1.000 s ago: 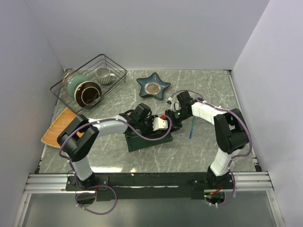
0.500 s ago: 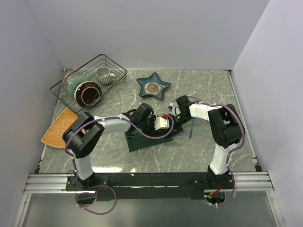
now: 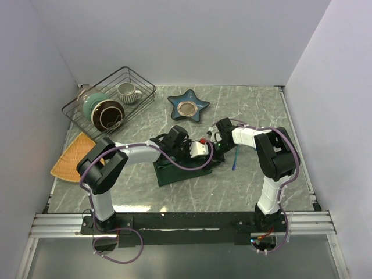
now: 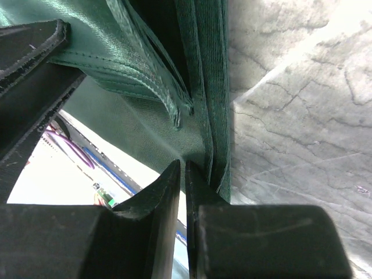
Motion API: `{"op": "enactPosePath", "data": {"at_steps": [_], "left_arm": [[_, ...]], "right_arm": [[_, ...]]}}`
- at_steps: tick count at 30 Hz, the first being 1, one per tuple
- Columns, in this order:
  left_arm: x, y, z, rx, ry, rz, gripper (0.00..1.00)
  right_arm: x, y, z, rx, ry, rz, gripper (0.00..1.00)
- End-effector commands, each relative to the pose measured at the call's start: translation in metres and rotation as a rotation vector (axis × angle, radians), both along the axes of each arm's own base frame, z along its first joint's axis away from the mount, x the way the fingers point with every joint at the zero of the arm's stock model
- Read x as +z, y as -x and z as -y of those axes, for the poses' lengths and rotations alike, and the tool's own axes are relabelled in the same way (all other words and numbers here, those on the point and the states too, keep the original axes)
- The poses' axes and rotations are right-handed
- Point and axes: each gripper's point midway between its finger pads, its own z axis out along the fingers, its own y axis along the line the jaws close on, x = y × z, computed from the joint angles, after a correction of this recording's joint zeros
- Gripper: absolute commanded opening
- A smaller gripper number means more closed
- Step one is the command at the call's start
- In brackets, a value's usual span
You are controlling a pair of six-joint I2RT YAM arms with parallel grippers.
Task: Fold the napkin into a case and place the utensils inside
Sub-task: Smooth out the 2/3-rectangle-folded napkin at the center of the board.
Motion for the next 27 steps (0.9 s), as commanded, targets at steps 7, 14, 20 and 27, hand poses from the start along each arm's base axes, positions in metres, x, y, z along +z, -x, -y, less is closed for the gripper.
{"op": "enactPosePath", "data": {"at_steps": [7,14,20,27], "left_arm": [[0.000,0.021,-0.001,-0.120,-0.007,-0.034,0.42],[0.054,0.033,0.004,-0.113,0.105,-0.061,0.71],[0.118,0.037,-0.024,0.073,0.260,-0.186,0.69],[0.094,0.011,-0.112,0.548,0.314,-0.418,0.48]], "right_arm": [[0.010,-0.012,0.000,0.003,-0.003,0.043,0.18],[0.049,-0.019,-0.010,0.016,-0.079,0.109,0.20],[0.088,-0.025,-0.017,0.032,-0.149,0.204,0.23],[0.105,-0.058,-0.030,-0.016,-0.187,0.287,0.29]]}}
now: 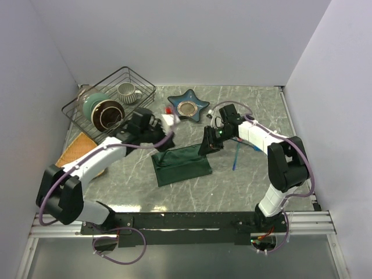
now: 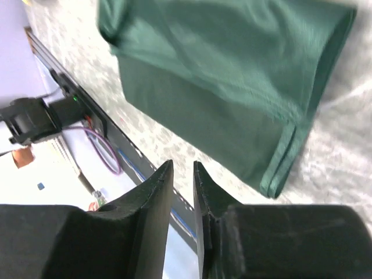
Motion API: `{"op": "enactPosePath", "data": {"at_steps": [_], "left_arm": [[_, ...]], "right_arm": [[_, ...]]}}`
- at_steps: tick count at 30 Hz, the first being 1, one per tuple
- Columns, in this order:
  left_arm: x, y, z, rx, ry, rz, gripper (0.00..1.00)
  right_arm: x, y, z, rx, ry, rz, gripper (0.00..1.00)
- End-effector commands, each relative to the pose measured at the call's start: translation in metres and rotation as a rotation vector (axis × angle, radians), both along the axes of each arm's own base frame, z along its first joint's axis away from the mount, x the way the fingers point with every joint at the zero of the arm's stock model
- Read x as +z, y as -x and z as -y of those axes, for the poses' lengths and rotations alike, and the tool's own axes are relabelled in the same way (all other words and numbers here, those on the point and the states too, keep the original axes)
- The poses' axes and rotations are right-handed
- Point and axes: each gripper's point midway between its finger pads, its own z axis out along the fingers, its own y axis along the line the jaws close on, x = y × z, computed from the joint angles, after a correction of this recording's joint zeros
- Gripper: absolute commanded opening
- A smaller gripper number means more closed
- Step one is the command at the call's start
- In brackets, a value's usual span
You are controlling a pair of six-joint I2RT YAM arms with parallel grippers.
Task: Fold the napkin into a case and place the utensils inside
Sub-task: Smooth out the 2/3-rectangle-folded napkin at the center of the board, then pick up the 2/3-rectangle-folded napkin from the center of the board.
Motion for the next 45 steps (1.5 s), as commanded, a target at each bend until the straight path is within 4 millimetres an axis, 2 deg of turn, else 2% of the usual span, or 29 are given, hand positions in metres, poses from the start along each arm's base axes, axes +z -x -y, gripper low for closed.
{"op": "enactPosePath", "data": {"at_steps": [1,3,10,13,19,25,27,30,31,33,34,37,38,40,41,42,45], "left_arm": [[-0.038,0.006,-0.049,0.251,0.013,-0.273,0.46],[-0.047,0.003,-0.062,0.286,-0.008,-0.284,0.41],[-0.088,0.005,-0.079,0.265,-0.139,-0.315,0.36],[-0.105,0.010,-0.083,0.239,-0.188,-0.330,0.35],[-0.136,0.013,-0.095,0.216,-0.289,-0.364,0.33],[-0.149,0.010,-0.099,0.213,-0.349,-0.354,0.33],[-0.149,0.009,-0.101,0.217,-0.357,-0.345,0.35],[-0.136,0.008,-0.101,0.213,-0.331,-0.303,0.44],[-0.118,0.007,-0.096,0.193,-0.287,-0.253,0.51],[-0.101,0.009,-0.093,0.162,-0.252,-0.188,0.55],[-0.079,0.009,-0.089,0.148,-0.211,-0.126,0.56],[-0.062,0.027,-0.075,0.077,-0.224,-0.021,0.59],[-0.062,0.038,-0.064,0.034,-0.248,0.015,0.60],[-0.063,0.053,-0.055,0.002,-0.257,0.064,0.61],[-0.066,0.065,-0.044,-0.028,-0.277,0.087,0.61],[-0.072,0.073,-0.040,-0.036,-0.288,0.085,0.61],[-0.080,0.078,-0.023,-0.031,-0.314,0.135,0.60]], "right_arm": [[0.023,-0.033,-0.012,-0.026,-0.057,0.095,0.31],[0.022,-0.042,-0.016,-0.035,-0.055,0.106,0.31],[0.010,-0.066,-0.028,-0.060,-0.042,0.133,0.35],[-0.004,-0.067,-0.029,-0.061,-0.019,0.118,0.35],[-0.038,-0.055,-0.030,-0.052,0.023,0.060,0.36],[-0.067,-0.047,-0.021,-0.038,0.083,0.023,0.36],[-0.077,-0.046,-0.017,-0.036,0.108,0.011,0.35],[-0.089,-0.043,-0.013,-0.024,0.143,0.006,0.34],[-0.092,-0.042,-0.011,-0.019,0.152,0.001,0.34],[-0.095,-0.039,-0.009,-0.019,0.160,-0.007,0.33],[-0.095,-0.039,-0.009,-0.020,0.161,-0.006,0.33],[-0.095,-0.037,-0.009,-0.024,0.159,-0.010,0.33],[-0.094,-0.038,-0.008,-0.028,0.156,-0.011,0.33],[-0.093,-0.037,-0.009,-0.037,0.150,-0.013,0.33],[-0.093,-0.036,-0.010,-0.038,0.148,-0.016,0.33],[-0.092,-0.035,-0.010,-0.037,0.146,-0.016,0.33],[-0.093,-0.034,-0.012,-0.037,0.148,-0.017,0.33]]}}
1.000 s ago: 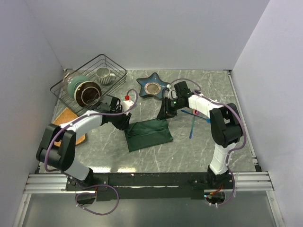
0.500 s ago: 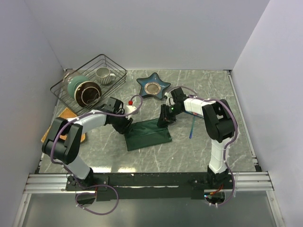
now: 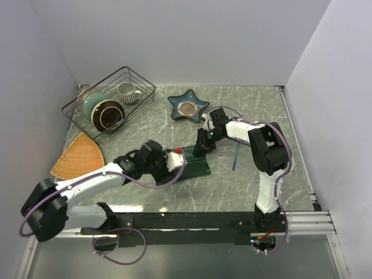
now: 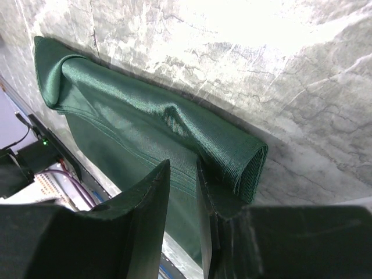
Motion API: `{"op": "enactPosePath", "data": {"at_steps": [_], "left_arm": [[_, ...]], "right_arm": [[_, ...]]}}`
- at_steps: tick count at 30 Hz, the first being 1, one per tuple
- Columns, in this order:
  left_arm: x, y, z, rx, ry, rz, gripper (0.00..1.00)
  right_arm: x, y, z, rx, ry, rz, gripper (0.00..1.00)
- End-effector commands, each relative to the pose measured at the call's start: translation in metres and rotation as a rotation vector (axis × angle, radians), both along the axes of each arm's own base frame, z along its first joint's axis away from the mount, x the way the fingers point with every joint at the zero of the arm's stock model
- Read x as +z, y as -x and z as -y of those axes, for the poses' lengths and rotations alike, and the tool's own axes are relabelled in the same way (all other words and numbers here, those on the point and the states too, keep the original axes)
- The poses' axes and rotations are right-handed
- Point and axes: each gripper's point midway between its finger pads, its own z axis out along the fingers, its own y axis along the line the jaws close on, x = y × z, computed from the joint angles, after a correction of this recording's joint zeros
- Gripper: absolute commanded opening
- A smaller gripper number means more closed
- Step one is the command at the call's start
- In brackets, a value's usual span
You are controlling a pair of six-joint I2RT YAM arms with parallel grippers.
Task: Fold the napkin into a case and place the utensils inside
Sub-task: Pick up the 2/3-rectangle-folded napkin from the center of the board.
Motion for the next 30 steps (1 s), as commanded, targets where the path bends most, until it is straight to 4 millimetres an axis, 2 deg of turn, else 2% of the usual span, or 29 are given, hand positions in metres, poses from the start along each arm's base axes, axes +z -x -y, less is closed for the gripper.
{"op": "enactPosePath", "data": {"at_steps": [1,6,12,17,21,23,24,25,26,28,29,30], "left_arm": [[-0.022,-0.001,0.013,0.038,-0.075,0.075,0.59],[-0.045,0.012,0.041,-0.034,-0.114,0.072,0.58],[-0.074,0.016,0.041,-0.069,-0.197,0.094,0.54],[-0.091,0.008,0.030,-0.055,-0.281,0.124,0.42],[-0.089,0.012,0.029,-0.088,-0.287,0.118,0.20],[-0.080,0.016,0.033,-0.125,-0.261,0.108,0.16],[-0.082,0.021,0.028,-0.139,-0.280,0.077,0.13],[-0.075,0.016,0.029,-0.130,-0.267,0.068,0.11],[-0.073,0.020,0.032,-0.152,-0.242,0.027,0.09],[-0.067,0.016,0.027,-0.138,-0.232,-0.048,0.07],[-0.067,0.020,0.029,-0.159,-0.208,-0.101,0.07],[-0.065,0.014,0.026,-0.142,-0.188,-0.134,0.06]], "right_arm": [[-0.018,0.008,0.008,-0.002,0.073,0.002,0.33],[-0.019,0.009,0.009,0.002,0.080,0.004,0.33],[-0.021,0.012,0.012,0.003,0.089,-0.004,0.32],[-0.022,0.018,0.012,0.009,0.089,-0.010,0.32],[-0.023,0.021,0.014,0.012,0.090,-0.013,0.32],[-0.023,0.025,0.015,0.016,0.090,-0.019,0.32],[-0.020,0.026,0.014,0.019,0.086,-0.014,0.32],[-0.019,0.027,0.014,0.022,0.083,-0.016,0.32],[-0.018,0.028,0.014,0.025,0.080,-0.015,0.32],[-0.009,0.027,0.011,0.037,0.067,0.001,0.32],[-0.007,0.027,0.011,0.044,0.065,0.009,0.33],[-0.001,0.025,0.010,0.050,0.058,0.022,0.34]]}}
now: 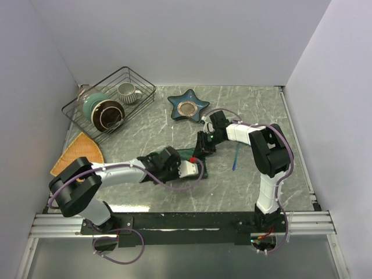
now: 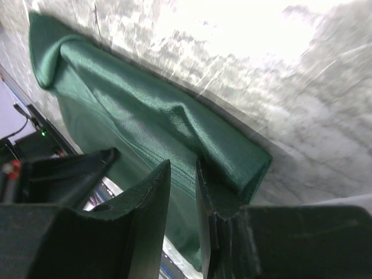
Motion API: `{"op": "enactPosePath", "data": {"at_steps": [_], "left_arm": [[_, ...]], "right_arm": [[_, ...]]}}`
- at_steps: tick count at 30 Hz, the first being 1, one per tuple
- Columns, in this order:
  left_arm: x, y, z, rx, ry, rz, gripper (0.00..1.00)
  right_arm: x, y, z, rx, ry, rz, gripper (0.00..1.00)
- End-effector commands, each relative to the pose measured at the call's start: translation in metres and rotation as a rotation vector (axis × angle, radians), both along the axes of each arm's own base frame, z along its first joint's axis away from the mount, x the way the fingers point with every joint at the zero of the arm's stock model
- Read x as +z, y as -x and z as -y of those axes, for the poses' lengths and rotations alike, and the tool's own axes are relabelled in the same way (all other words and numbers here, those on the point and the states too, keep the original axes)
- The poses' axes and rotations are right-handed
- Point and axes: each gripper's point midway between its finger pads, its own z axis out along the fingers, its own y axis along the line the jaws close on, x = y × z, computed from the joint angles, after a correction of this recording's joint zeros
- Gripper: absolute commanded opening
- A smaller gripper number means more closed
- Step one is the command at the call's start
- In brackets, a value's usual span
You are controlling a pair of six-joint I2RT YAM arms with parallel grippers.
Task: Fold the napkin into a case and place the utensils inside
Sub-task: Pick up the 2/3-rectangle-folded napkin from the center of the board, then pass from the left arm to the right
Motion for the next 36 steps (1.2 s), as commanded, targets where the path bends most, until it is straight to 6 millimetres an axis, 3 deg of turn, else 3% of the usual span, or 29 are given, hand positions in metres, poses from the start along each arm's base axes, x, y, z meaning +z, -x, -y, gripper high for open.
{"op": "enactPosePath", "data": {"at_steps": [1,7,8,13,21,28,36], "left_arm": [[0.016,0.004,-0.005,-0.011,0.044,-0.200,0.06],[0.038,-0.003,0.008,-0.070,0.147,-0.374,0.06],[0.033,0.003,0.005,-0.072,0.125,-0.430,0.06],[0.046,-0.003,0.012,-0.109,0.159,-0.545,0.07],[0.039,-0.020,0.007,-0.083,0.171,-0.692,0.07],[0.031,-0.029,0.002,-0.059,0.181,-0.829,0.08],[0.024,-0.039,-0.001,-0.055,0.180,-0.904,0.09]], "right_arm": [[0.002,0.010,0.010,0.037,0.072,0.027,0.34],[0.022,0.005,0.007,0.082,0.051,0.073,0.39],[0.024,0.006,0.007,0.091,0.045,0.074,0.41],[0.042,0.009,0.006,0.118,0.022,0.093,0.49],[0.070,0.030,0.019,0.199,-0.011,0.209,0.73],[0.082,0.038,0.029,0.312,-0.032,0.450,0.86],[0.107,0.036,0.026,0.414,-0.040,0.837,0.86]]}}
